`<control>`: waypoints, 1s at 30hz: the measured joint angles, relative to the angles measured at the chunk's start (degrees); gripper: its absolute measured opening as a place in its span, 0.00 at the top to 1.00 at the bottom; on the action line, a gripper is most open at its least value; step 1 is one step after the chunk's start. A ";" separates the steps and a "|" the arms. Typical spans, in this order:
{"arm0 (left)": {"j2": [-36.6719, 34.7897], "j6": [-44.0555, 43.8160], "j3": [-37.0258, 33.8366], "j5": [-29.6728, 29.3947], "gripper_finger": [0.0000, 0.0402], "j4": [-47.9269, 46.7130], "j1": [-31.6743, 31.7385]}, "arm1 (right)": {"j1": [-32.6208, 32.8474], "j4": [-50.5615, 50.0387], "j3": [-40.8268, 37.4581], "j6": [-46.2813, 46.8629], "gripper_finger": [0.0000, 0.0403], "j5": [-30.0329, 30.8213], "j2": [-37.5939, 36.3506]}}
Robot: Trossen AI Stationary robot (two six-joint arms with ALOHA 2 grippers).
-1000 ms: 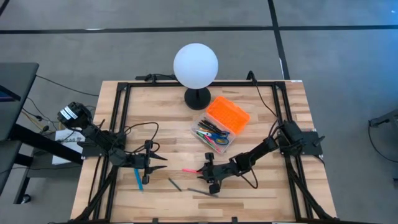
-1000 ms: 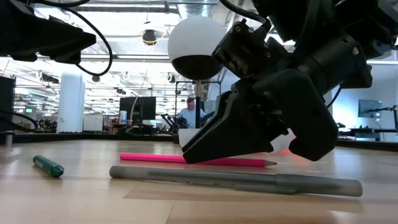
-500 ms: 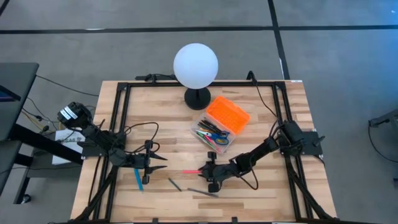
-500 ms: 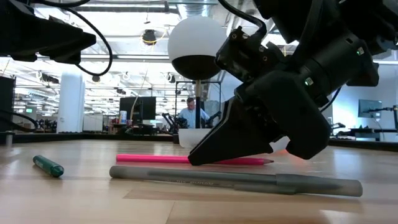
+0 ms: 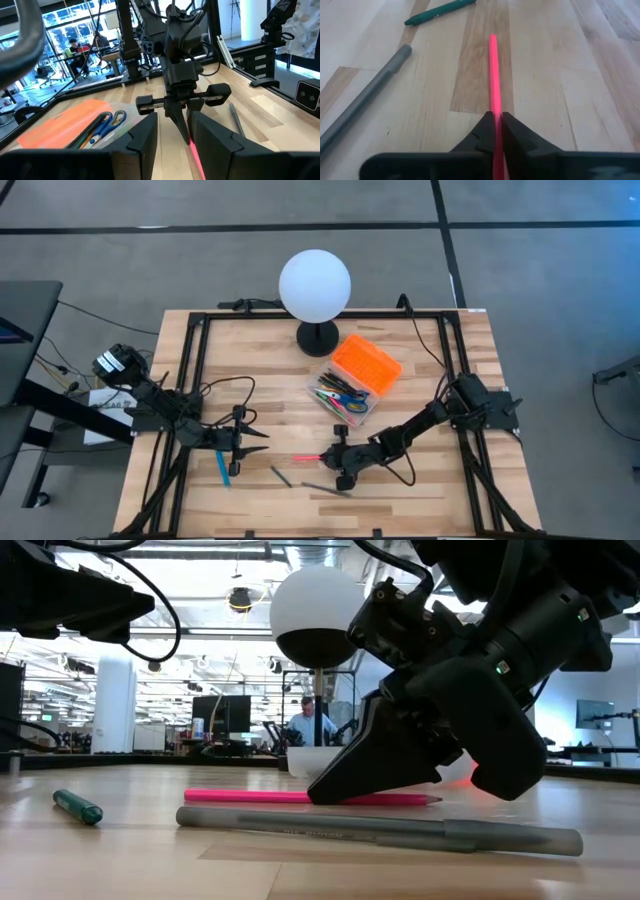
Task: Pick & place school supplies into a supply box
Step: Put the pink pen into the orange supply box
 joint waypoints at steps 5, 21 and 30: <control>0.00 0.00 0.00 0.00 0.71 0.00 0.00 | -0.02 0.00 -0.04 0.00 0.96 -0.25 0.09; 0.00 -0.08 0.02 0.01 0.71 -0.04 0.00 | 1.59 -9.11 -0.50 -3.04 0.99 -0.62 -5.31; 0.02 -0.11 0.02 0.02 0.71 -0.11 0.00 | 4.23 -22.01 -0.50 -1.94 1.00 1.00 -16.19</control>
